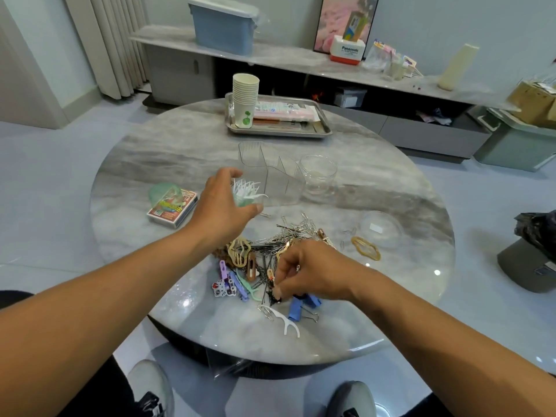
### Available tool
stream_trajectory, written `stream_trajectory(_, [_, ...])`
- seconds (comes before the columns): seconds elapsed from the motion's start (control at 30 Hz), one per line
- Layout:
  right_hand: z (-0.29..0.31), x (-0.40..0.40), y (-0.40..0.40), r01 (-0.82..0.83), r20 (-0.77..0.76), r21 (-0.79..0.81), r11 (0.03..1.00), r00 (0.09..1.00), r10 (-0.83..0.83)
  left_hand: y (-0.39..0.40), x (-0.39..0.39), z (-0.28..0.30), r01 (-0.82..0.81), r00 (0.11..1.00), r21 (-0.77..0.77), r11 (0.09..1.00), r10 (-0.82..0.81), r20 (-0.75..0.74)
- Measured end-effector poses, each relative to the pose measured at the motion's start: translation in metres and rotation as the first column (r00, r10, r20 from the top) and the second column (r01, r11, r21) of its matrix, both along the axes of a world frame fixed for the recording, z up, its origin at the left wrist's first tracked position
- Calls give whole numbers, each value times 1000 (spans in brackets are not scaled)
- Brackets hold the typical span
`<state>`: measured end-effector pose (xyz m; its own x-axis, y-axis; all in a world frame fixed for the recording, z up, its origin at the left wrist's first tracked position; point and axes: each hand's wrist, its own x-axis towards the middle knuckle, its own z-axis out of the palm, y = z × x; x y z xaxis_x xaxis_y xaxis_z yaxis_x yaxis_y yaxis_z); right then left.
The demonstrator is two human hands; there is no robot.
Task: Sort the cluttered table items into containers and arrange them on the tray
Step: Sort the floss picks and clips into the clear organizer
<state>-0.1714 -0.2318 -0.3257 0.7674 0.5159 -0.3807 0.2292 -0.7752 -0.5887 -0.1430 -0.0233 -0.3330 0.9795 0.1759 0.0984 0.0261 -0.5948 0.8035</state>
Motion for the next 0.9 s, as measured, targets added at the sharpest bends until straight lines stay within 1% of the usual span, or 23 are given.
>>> stream_trajectory(0.07, [-7, -6, 2, -62, 27, -88, 994, 998, 65, -1, -1, 1, 12, 1000, 7, 1000, -12, -17])
stream_trajectory(0.2, [-12, -10, 0, -134, 143, -228, 964, 975, 170, -1, -5, 1, 45, 999, -6, 999, -45, -29])
stream_trajectory(0.33, [-8, -5, -5, -70, 297, -332, 941, 939, 175, 6, -4, 0, 19, 999, -19, 1000, -20, -47])
stream_trajectory(0.4, [-4, -3, -6, -24, 374, -352, 936, 913, 164, 11, -3, -3, 0, 999, -18, 1000, -1, -54])
stream_trajectory(0.43, [-3, -3, -7, -12, 381, -334, 942, 913, 146, 13, -3, -4, -5, 998, -9, 1000, 5, -56])
stream_trajectory(0.5, [0, -9, -3, -36, 316, -294, 955, 939, 133, 17, -2, -7, -10, 998, -3, 1000, 10, -62])
stream_trajectory(0.57, [-2, -21, 5, -112, 238, -318, 942, 952, 194, 20, -3, -9, -12, 997, -9, 1000, 12, -71])
stream_trajectory(0.6, [-4, -26, 8, -143, 230, -344, 928, 945, 231, 21, -3, -10, -12, 997, -11, 1000, 11, -76])
stream_trajectory(0.67, [-8, -30, 14, -165, 243, -384, 908, 931, 272, 21, -3, -11, -9, 996, -11, 1000, 8, -85])
stream_trajectory(0.73, [-9, -27, 16, -153, 240, -395, 906, 934, 262, 21, -4, -11, -4, 996, -13, 1000, 3, -89])
stream_trajectory(0.9, [-4, -15, 11, -122, 255, -484, 866, 928, 273, 24, -5, -14, -1, 996, -7, 1000, 0, -85])
